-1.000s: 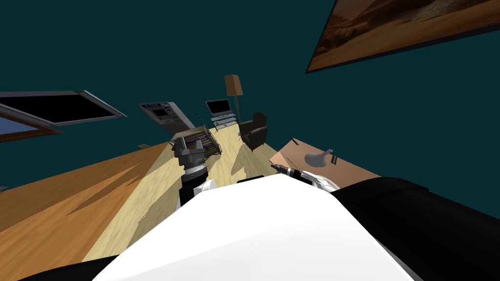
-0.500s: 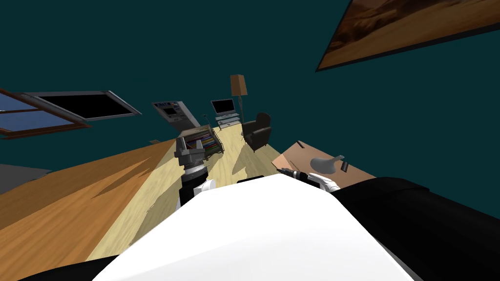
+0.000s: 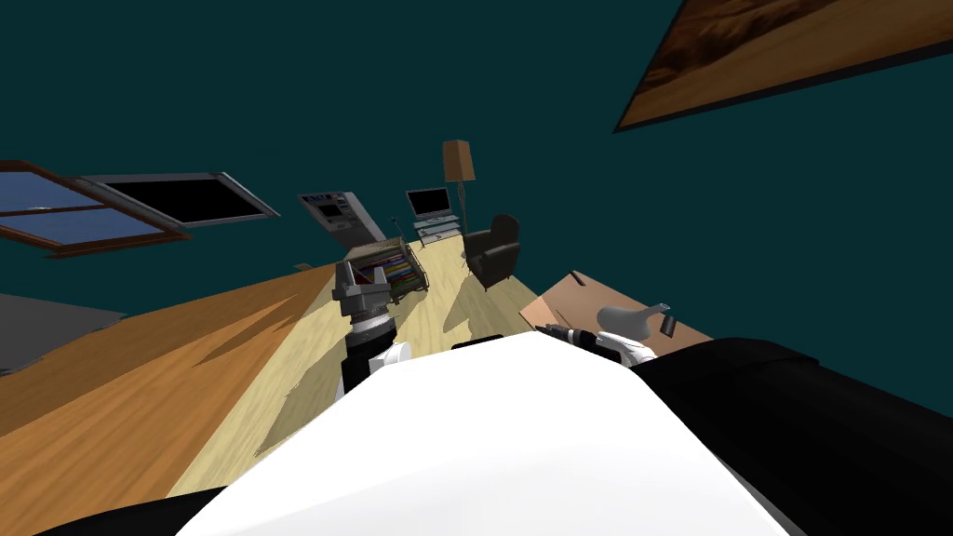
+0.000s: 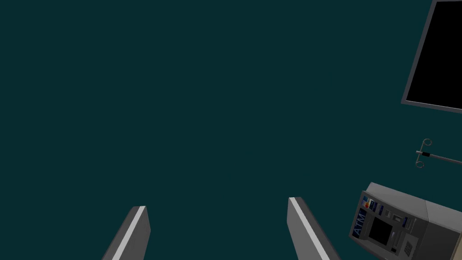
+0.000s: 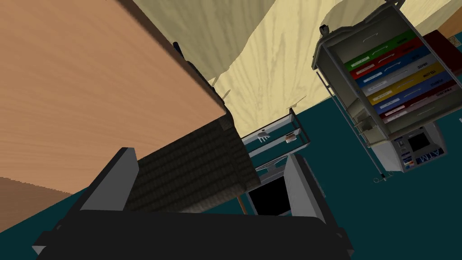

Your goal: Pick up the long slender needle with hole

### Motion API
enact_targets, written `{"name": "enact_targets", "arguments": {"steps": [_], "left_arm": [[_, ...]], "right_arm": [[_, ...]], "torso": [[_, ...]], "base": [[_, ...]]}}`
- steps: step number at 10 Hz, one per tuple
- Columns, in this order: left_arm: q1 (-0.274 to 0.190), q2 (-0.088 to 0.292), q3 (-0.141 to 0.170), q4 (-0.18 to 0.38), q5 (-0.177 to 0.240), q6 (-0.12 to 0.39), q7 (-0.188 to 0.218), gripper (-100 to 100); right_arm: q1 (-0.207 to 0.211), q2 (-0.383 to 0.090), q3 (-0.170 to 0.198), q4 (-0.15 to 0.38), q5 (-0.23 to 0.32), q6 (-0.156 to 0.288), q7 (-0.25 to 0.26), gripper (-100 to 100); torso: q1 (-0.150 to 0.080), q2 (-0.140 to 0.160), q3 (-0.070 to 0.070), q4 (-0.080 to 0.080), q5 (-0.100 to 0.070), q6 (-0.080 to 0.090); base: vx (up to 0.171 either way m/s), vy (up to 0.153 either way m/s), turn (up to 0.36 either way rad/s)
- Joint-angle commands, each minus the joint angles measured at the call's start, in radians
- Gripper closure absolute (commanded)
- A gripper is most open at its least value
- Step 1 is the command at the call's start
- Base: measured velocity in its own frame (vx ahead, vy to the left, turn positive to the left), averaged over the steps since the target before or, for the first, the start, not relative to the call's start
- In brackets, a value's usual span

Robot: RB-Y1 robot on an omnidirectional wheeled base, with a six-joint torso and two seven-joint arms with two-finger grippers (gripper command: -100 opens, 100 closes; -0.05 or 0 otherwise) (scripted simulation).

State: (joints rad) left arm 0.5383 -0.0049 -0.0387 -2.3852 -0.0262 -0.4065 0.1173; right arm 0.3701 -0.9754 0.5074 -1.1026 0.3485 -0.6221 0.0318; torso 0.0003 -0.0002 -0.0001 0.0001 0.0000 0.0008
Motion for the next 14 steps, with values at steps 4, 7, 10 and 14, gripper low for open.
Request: {"name": "enact_targets", "arguments": {"steps": [4, 7, 10, 14], "left_arm": [[0.000, 0.000, 0.000, 0.000, 0.000, 0.000, 0.000, 0], [0.000, 0.000, 0.000, 0.000, 0.000, 0.000, 0.000, 0], [0.000, 0.000, 0.000, 0.000, 0.000, 0.000, 0.000, 0], [0.000, 0.000, 0.000, 0.000, 0.000, 0.000, 0.000, 0]], "right_arm": [[0.001, -0.039, 0.042, 0.104, 0.006, 0.024, 0.020, -100], [0.005, -0.071, 0.082, 0.188, 0.009, 0.053, 0.035, -100], [0.014, -0.093, 0.137, 0.291, 0.011, 0.095, 0.055, -100], [0.017, -0.093, 0.152, 0.317, 0.010, 0.107, 0.060, -100]], "torso": [[-0.003, -0.003, -0.002, -0.001, 0.000, 0.000], [-0.001, -0.002, -0.001, 0.000, 0.000, 0.000], [-0.004, -0.003, -0.002, -0.001, -0.001, 0.000], [-0.001, -0.002, -0.001, 0.000, 0.000, 0.000]], "base": [[0.037, -0.030, 0.118], [0.033, -0.023, 0.128], [0.053, -0.064, 0.201], [0.027, -0.031, 0.039]]}}
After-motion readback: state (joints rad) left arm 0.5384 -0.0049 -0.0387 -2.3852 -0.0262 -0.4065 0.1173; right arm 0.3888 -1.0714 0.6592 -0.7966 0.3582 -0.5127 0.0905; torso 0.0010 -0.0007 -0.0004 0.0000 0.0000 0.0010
